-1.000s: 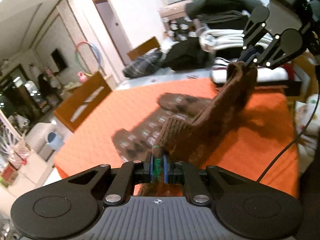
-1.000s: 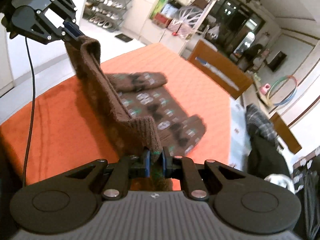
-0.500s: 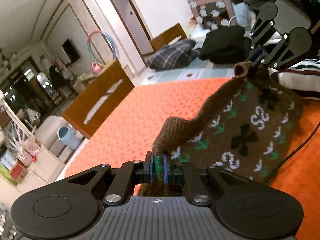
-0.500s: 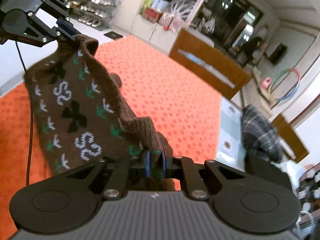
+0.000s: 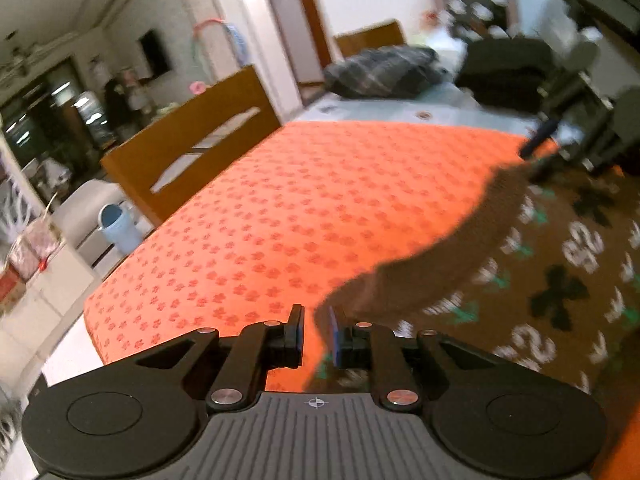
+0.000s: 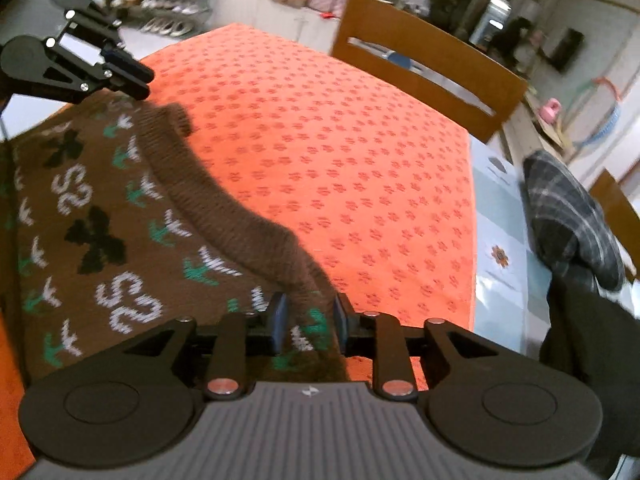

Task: Fold clothes
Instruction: 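Lift the vest hem with both grippers and fold it over toward the collar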

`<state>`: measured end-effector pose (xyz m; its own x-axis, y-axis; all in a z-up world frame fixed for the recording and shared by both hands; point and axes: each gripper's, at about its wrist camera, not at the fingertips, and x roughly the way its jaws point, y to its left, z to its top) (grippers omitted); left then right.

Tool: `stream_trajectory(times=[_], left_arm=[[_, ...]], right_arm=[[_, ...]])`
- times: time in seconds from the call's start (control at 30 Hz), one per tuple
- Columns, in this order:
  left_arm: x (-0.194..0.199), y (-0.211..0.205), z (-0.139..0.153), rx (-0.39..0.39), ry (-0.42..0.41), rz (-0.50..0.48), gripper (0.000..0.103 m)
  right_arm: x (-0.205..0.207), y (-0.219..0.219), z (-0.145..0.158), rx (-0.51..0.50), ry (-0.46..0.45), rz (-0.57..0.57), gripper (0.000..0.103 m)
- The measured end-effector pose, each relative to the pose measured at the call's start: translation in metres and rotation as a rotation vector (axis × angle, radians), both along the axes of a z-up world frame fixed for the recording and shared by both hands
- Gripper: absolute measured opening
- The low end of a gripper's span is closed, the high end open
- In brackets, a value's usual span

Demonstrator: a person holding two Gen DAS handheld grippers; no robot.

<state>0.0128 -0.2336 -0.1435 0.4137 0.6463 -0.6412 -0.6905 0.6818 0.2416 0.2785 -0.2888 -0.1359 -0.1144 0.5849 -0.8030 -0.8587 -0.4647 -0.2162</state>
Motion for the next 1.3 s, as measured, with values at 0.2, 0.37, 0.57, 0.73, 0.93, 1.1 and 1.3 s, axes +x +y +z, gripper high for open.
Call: stream_trajectory(times=[0.2, 0.37, 0.57, 0.73, 0.93, 1.1, 1.3], left_arm=[[-0.012, -0.022, 0.033, -0.038, -0.091, -0.036, 0.024], [-0.011, -0.041, 0.021, -0.132, -0.057, -0.071, 0.034], [-0.008, -0.038, -0.016, -0.196, -0.019, -0.022, 0.035], [-0.01, -0.036, -0.015, -0.19, -0.047, -0.002, 0.037], [-0.02, -0.049, 0.015, -0.129, -0.106, 0.009, 0.044], [-0.044, -0.062, 0.035, -0.104, -0.138, -0.007, 0.046], [-0.085, -0.079, 0.047, -0.109, -0.173, -0.038, 0.047]], right_arm=[[0.005, -0.025, 0.036, 0.053, 0.057, -0.056, 0.031], [0.006, -0.047, 0.044, -0.014, 0.171, -0.101, 0.031], [-0.004, -0.062, -0.004, -0.091, 0.141, -0.15, 0.03], [-0.002, -0.067, -0.011, -0.067, 0.165, -0.191, 0.032], [-0.017, -0.086, 0.024, 0.001, 0.162, -0.204, 0.032], [-0.033, -0.113, 0.047, 0.029, 0.174, -0.255, 0.032], [-0.061, -0.154, 0.06, 0.038, 0.196, -0.389, 0.032]])
